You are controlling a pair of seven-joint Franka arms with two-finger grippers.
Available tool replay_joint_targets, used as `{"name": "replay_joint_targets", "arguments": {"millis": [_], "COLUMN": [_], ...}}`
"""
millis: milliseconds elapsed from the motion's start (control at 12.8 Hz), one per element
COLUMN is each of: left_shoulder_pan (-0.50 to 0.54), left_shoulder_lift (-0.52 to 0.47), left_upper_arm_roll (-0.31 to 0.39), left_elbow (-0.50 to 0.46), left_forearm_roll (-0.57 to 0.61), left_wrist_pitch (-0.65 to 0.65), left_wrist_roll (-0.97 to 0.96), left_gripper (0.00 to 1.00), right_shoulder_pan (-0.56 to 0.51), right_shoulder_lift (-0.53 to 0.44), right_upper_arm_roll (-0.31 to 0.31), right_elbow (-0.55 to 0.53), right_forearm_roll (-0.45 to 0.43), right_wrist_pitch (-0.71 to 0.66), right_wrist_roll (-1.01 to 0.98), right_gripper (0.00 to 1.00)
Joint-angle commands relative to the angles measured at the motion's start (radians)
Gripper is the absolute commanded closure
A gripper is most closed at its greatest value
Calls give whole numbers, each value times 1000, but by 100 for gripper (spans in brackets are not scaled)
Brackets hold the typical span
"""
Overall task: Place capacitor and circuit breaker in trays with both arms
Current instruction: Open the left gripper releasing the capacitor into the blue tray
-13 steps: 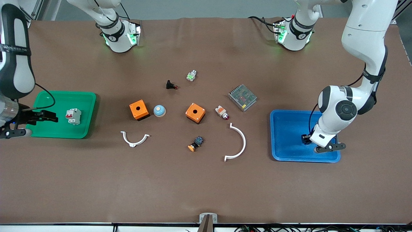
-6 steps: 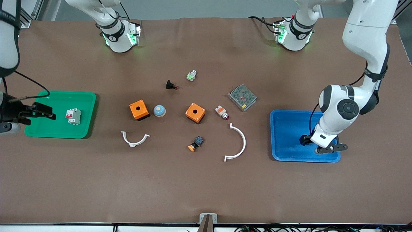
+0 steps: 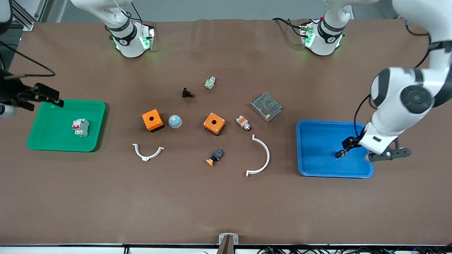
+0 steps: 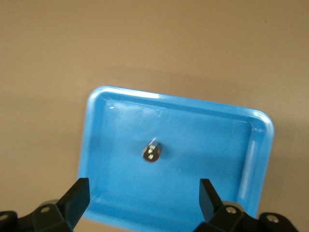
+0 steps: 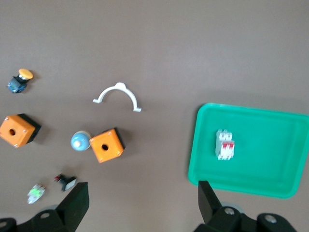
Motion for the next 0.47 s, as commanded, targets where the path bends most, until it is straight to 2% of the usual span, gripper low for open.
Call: {"name": "replay_joint_targets", "arguments": {"millis": [0, 156, 390], "left_shoulder_pan": [5, 5, 8], "left_shoulder_lift": [-53, -113, -194], "left_upper_arm_roll": [-12, -17, -23], "left_elbow": [104, 137, 193], "left_forearm_roll": [19, 7, -34], "left_wrist_pitch": [-161, -259, -396], "left_wrist_roll": [77, 99, 177], "left_gripper": [0, 0, 0], "right_shoulder_pan": [1, 5, 5], "right_shoulder_lift": [-50, -72, -102], "right_upper_arm_roll": [-8, -8, -6], "right_elbow": [-22, -57, -107], "right_forearm_roll": [-20, -60, -63], "right_wrist_pitch": [-18, 5, 36], "right_wrist_roll": [1, 1, 8], "right_gripper": [0, 0, 0]}}
